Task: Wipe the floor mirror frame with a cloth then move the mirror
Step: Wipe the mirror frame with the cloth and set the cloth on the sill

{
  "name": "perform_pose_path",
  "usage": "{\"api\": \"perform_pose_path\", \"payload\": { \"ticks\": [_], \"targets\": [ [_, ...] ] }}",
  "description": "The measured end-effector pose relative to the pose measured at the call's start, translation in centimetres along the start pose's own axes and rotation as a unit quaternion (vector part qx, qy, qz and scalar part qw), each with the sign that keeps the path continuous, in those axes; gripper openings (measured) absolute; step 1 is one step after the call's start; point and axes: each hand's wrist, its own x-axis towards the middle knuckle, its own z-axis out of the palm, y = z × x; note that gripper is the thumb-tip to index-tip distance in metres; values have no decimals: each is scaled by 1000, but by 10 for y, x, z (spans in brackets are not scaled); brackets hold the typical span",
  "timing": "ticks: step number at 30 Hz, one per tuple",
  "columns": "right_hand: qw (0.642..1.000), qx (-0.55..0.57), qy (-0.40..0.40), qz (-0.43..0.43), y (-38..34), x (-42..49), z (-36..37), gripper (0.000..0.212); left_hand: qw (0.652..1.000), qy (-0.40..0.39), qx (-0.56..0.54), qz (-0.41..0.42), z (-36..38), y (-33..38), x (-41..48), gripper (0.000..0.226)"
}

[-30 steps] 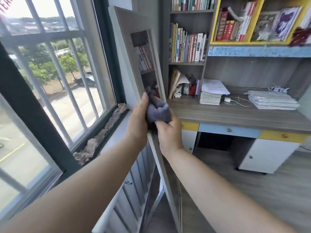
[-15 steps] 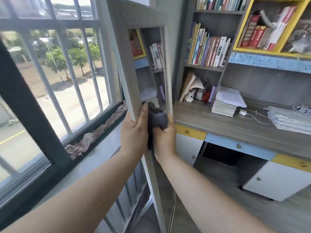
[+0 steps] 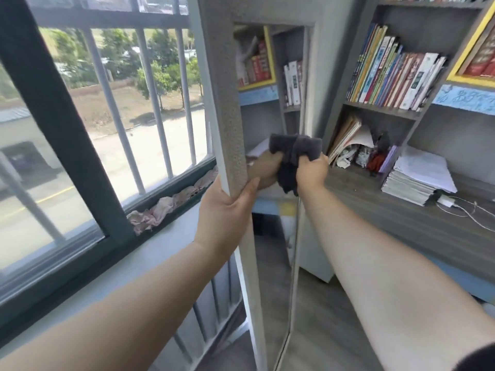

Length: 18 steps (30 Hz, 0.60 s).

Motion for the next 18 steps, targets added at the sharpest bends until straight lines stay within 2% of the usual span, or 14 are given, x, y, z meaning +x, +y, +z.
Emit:
{"api": "perform_pose_path", "payload": {
  "ticks": [4, 7, 8, 10, 13, 18],
  "targets": [
    [1000, -3, -3, -18, 10, 7, 1, 49, 1000, -9, 4, 20, 0, 3, 2, 26],
    [1000, -7, 9, -3, 8, -20, -1, 26, 1000, 13, 14, 12, 0, 1, 0, 6],
    [1000, 9, 11, 1, 10, -33, -2, 19, 1000, 18, 17, 11, 1, 1, -1, 12],
    [998, 52, 7, 21, 14, -70, -7, 21, 1000, 21, 19, 8, 2, 2, -3, 27],
    [989, 134, -29, 55, 15, -126, -22, 27, 1000, 21, -8, -15, 4, 7, -3, 32],
    [979, 158, -125, 36, 8, -194, -40, 24, 999, 40, 9, 0, 5, 5, -2, 31]
  ]
}}
